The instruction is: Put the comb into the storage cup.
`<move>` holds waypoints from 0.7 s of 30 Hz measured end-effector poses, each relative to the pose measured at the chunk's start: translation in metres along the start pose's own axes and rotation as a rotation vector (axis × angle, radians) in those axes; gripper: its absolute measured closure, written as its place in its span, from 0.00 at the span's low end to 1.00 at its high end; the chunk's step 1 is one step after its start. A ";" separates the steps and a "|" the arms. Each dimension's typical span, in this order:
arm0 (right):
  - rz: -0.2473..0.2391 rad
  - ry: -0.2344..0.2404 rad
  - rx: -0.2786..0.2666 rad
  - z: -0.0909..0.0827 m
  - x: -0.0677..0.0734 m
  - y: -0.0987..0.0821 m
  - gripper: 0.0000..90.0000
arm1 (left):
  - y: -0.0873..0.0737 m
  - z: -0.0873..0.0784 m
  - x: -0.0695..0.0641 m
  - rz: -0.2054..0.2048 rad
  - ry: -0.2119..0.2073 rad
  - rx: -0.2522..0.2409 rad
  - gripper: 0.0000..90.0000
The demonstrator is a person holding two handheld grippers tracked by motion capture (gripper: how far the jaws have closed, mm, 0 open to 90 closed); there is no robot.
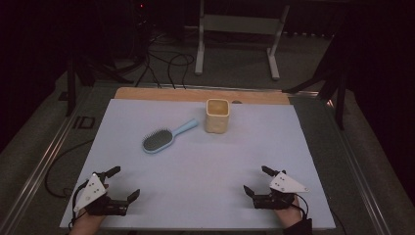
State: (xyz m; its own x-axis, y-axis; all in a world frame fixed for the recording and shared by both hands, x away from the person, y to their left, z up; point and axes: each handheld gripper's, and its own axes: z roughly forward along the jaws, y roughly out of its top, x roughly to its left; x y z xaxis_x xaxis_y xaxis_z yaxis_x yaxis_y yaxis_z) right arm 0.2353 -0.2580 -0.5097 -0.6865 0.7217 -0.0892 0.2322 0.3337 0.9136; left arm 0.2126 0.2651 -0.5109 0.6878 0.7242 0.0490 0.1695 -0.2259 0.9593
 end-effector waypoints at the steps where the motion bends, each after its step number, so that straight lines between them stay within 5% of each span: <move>1: -0.001 -0.006 0.000 -0.001 0.000 0.000 0.09 | 0.000 0.000 0.000 -0.001 0.002 0.001 0.00; 21: 0.002 0.001 -0.023 -0.003 0.001 0.000 0.09 | 0.003 0.003 -0.002 0.018 -0.026 0.020 0.00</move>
State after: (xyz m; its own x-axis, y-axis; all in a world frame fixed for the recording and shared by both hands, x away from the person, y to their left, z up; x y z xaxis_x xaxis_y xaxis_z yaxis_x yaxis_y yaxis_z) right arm 0.2321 -0.2588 -0.5084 -0.6864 0.7219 -0.0873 0.2178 0.3186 0.9225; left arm 0.2140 0.2607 -0.5094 0.7089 0.7029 0.0587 0.1709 -0.2519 0.9526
